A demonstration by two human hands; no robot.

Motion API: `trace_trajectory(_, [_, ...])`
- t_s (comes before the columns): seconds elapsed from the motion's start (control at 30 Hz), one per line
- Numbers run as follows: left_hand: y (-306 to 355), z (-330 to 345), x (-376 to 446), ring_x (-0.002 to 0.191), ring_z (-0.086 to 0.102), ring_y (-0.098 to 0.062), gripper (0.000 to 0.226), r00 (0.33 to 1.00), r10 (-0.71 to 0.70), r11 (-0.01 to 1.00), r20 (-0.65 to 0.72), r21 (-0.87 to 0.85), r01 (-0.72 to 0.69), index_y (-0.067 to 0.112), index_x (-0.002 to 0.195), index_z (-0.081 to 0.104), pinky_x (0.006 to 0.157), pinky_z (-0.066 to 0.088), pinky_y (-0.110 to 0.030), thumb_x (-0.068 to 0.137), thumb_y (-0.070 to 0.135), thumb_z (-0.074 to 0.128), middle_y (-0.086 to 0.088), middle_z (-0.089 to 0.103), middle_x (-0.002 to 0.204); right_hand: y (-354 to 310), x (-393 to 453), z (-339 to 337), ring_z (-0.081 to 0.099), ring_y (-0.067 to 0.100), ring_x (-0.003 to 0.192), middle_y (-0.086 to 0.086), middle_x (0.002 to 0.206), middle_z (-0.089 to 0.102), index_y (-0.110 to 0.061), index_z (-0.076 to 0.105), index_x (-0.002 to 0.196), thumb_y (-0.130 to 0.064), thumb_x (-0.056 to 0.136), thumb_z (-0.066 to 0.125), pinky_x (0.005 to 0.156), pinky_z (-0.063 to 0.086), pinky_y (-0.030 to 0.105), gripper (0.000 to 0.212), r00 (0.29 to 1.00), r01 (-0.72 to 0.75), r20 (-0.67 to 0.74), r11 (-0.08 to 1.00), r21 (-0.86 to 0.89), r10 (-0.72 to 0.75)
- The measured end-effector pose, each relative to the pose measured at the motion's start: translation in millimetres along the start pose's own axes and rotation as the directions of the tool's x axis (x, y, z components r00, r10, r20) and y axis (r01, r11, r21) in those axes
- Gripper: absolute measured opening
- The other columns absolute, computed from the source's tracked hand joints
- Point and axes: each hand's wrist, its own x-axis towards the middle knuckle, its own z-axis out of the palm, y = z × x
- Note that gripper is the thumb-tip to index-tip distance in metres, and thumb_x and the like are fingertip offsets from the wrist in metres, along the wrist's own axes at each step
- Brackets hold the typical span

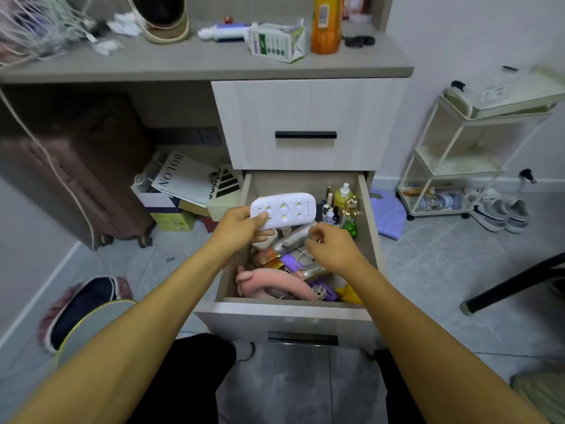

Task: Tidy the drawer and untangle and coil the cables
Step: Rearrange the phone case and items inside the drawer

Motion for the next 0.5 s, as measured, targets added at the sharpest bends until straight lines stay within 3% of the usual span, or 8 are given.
trace_trajectory(0.1, [21,-10,-30,0.076,0.074,-0.019,0.014,1.0,-0.009,0.989,0.015,-0.148,0.011,0.005,0.109,0.062,0.079,0.059,-0.03,0.099,0.011,0.054,-0.017,0.071,0.097,-27,-17,-7,0.06,0.014,0.102,-0.006,0.118,0.061,-0.021,0.057,0.126,-0.027,0.091,0.063,0.081,0.044,0.024,0.036,0.989,0.15,-0.022,0.975,0.162,-0.148])
trace_trajectory(0.2, [35,-22,-59,0.086,0.074,-0.026,0.016,1.0,-0.007,0.962,0.024,-0.274,0.013,0.006,0.11,0.063,0.084,0.059,-0.033,0.099,0.013,0.054,-0.018,0.074,0.095,-42,-35,-9,0.053,0.002,0.11,-0.014,0.122,0.059,-0.027,0.059,0.125,-0.029,0.088,0.068,0.089,0.039,0.018,0.038,0.974,0.225,-0.042,0.94,0.257,-0.222])
trace_trajectory(0.33, [40,-34,-92,0.081,0.073,-0.021,0.016,1.0,-0.004,0.948,-0.007,-0.317,0.002,0.008,0.108,0.065,0.071,0.06,-0.027,0.098,0.018,0.056,-0.011,0.075,0.093,-54,-55,-2,0.056,-0.004,0.109,-0.019,0.113,0.063,-0.033,0.068,0.11,-0.031,0.085,0.072,0.091,0.043,0.016,0.026,0.96,0.255,0.024,0.909,0.331,-0.278])
trace_trajectory(0.43, [33,-40,-110,0.074,0.071,-0.016,0.017,1.0,-0.014,0.948,-0.02,-0.319,0.007,0.008,0.108,0.066,0.058,0.055,-0.021,0.098,0.019,0.057,-0.008,0.074,0.091,-63,-68,9,0.06,-0.001,0.106,-0.014,0.111,0.068,-0.023,0.071,0.11,-0.028,0.085,0.073,0.091,0.047,0.02,0.026,0.95,0.273,0.038,0.885,0.377,-0.309])
trace_trajectory(0.5, [26,-43,-119,0.075,0.069,-0.015,0.018,0.999,-0.022,0.954,-0.036,-0.299,0.01,0.009,0.11,0.066,0.056,0.053,-0.02,0.098,0.019,0.057,-0.009,0.074,0.094,-68,-74,16,0.064,0.0,0.09,-0.013,0.097,0.071,-0.018,0.075,0.095,-0.022,0.088,0.07,0.085,0.05,0.025,0.01,0.943,0.286,0.058,0.888,0.359,-0.327])
